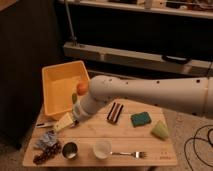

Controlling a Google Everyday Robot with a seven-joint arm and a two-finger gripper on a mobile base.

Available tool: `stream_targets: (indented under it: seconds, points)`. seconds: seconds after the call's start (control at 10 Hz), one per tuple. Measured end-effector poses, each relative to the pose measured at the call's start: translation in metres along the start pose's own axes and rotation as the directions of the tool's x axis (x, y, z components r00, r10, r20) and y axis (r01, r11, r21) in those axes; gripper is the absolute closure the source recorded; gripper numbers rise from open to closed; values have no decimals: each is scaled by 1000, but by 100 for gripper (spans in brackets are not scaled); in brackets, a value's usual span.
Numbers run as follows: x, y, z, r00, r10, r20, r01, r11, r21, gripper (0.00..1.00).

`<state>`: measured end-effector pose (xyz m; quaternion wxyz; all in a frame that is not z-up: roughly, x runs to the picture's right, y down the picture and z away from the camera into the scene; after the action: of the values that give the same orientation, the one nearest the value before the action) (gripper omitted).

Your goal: Place brush in tray

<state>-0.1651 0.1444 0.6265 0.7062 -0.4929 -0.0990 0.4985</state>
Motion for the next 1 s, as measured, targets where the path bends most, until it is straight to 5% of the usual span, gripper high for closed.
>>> stream_targets:
  seconds: [0.3, 0.5, 1.0]
  points:
    - [-21, -46, 9, 990, 141, 27, -139, 989, -49, 20]
    - [-31, -87, -2, 976, 194, 97, -185, 978, -97, 20]
    - [-32, -90, -2, 973, 203, 107, -192, 976, -106, 20]
